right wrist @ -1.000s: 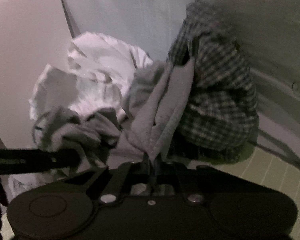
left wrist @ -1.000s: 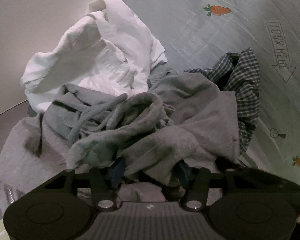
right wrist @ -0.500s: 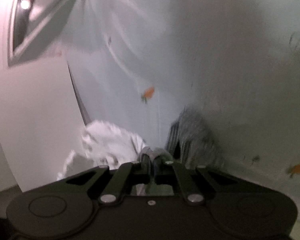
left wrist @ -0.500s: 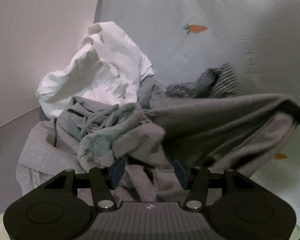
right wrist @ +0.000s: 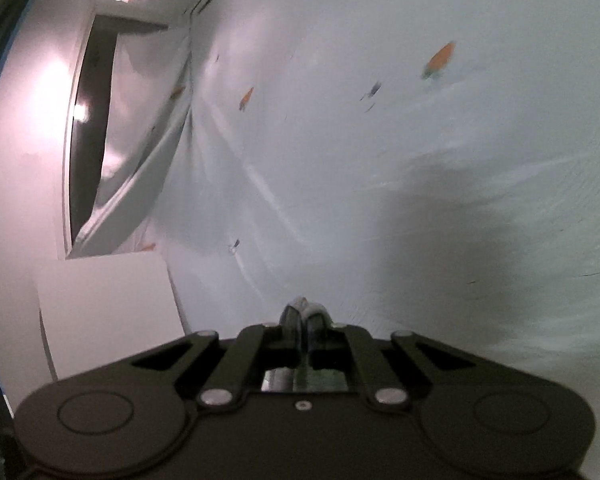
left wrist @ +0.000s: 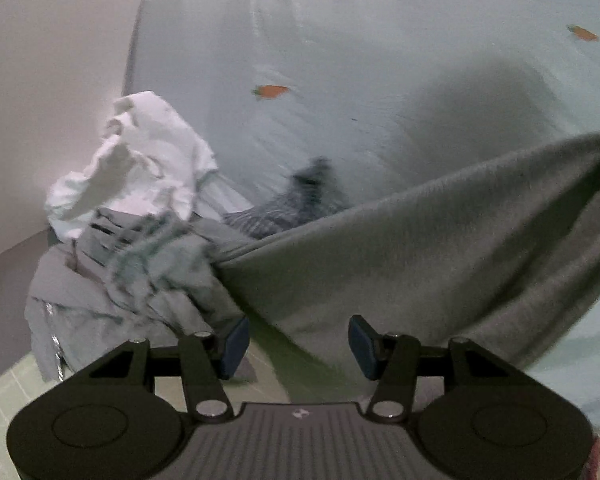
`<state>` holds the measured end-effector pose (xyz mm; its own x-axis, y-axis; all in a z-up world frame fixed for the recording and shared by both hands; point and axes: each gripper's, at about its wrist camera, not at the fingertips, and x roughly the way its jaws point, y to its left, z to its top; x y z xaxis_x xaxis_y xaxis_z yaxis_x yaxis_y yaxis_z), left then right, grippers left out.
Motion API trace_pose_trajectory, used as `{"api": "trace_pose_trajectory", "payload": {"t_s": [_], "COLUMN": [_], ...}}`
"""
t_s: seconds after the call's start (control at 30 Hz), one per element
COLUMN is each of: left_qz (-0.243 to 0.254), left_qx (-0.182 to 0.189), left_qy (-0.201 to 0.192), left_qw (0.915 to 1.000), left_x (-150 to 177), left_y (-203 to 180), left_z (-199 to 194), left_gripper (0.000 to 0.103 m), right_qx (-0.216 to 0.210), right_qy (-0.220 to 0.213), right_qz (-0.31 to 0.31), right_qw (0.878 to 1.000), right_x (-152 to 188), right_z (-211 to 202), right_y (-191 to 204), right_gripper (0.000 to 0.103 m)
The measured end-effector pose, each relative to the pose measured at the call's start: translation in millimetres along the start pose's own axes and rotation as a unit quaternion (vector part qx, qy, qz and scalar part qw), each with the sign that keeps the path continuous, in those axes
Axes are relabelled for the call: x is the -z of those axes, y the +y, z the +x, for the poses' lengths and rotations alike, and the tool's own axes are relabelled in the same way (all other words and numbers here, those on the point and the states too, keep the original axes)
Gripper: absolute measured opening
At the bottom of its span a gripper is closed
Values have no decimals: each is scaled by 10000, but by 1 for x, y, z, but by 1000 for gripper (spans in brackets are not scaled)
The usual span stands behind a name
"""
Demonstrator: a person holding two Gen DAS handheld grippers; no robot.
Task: Fold clothes
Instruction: 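Lift the grey sweatpants out of the heap with both grippers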
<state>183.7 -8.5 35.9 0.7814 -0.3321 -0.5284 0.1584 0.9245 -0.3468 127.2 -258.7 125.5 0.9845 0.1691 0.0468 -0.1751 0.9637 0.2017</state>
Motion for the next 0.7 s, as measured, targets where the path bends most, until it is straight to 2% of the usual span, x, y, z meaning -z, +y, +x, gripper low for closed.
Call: {"api": "trace_pose_trajectory", "payload": {"t_s": [0.23,0.33,0.57,0.7], "left_qz": [121,137,121,51], "left_qx": [204,223,245,236], "left_qy": [294,364,418,524], "left_qw": [9993,9990,9988,9983], "left_x": [49,65,93,108], "left_y": [-47,-60,-85,-96], "left_z": [-34,-47,-74,-80], "left_gripper": [56,56,56,57], "right_qx": [551,541,257,453], "right_qy": [119,35,-649,-919], "right_qz": [209,258,121,10], "right_qw": [9982,9982,9975,9947], "right_x": [4,-5,-39,-54], "right_z": [-109,-143,-218,-260], "right_y": [-23,-27,-32,-46], "right_gripper": [3,3,3,3]}}
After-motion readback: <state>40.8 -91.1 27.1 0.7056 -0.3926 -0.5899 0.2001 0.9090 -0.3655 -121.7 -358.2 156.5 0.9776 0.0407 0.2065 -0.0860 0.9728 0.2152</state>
